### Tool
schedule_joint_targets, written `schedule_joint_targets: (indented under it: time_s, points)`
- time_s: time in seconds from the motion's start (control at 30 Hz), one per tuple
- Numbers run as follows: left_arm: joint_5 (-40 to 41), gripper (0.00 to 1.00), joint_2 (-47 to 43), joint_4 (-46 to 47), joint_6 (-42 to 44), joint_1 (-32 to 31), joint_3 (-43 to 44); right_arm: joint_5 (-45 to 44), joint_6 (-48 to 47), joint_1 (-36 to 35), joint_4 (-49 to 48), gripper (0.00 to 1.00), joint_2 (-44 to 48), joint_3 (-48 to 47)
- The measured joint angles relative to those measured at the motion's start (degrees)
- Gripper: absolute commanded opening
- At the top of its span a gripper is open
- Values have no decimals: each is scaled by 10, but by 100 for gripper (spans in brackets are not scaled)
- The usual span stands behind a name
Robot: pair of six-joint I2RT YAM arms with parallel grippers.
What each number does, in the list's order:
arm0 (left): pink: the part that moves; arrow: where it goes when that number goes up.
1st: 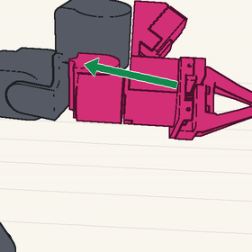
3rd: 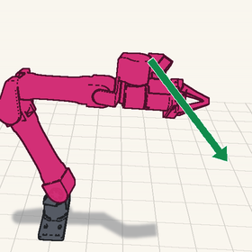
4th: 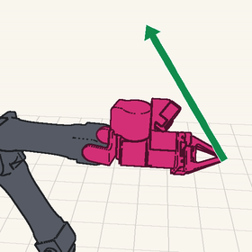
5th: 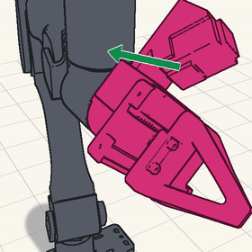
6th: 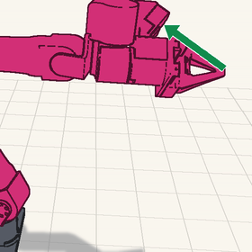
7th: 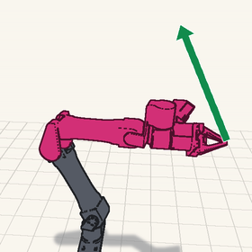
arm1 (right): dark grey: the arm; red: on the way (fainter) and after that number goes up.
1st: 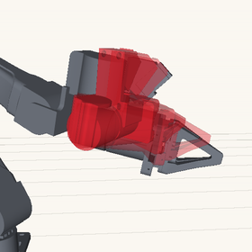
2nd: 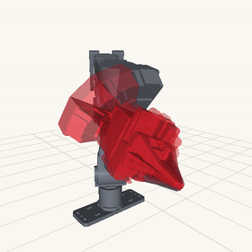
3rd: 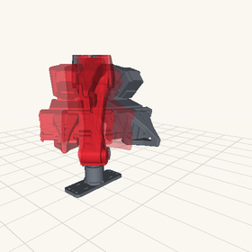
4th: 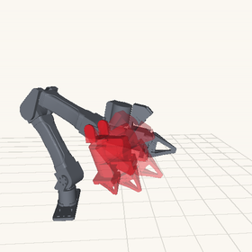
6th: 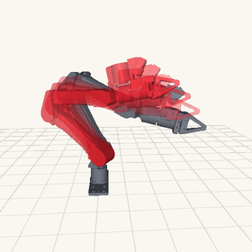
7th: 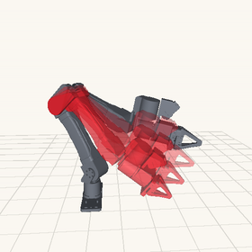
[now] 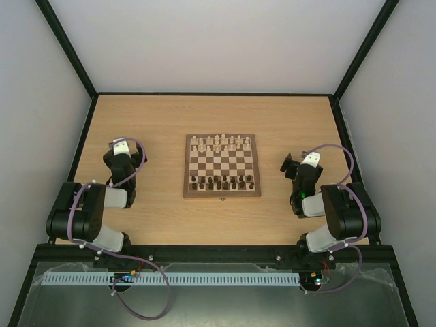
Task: Set up the chess pieces on the board
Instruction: Reset both arms
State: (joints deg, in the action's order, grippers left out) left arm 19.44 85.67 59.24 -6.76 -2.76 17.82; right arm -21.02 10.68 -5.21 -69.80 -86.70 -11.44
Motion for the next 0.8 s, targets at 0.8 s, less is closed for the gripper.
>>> schedule_joint_targets:
  time_s: [0.8]
  points:
    - [-29,100,13,85,3,11,-48,0,0,0,0,99,0,-1]
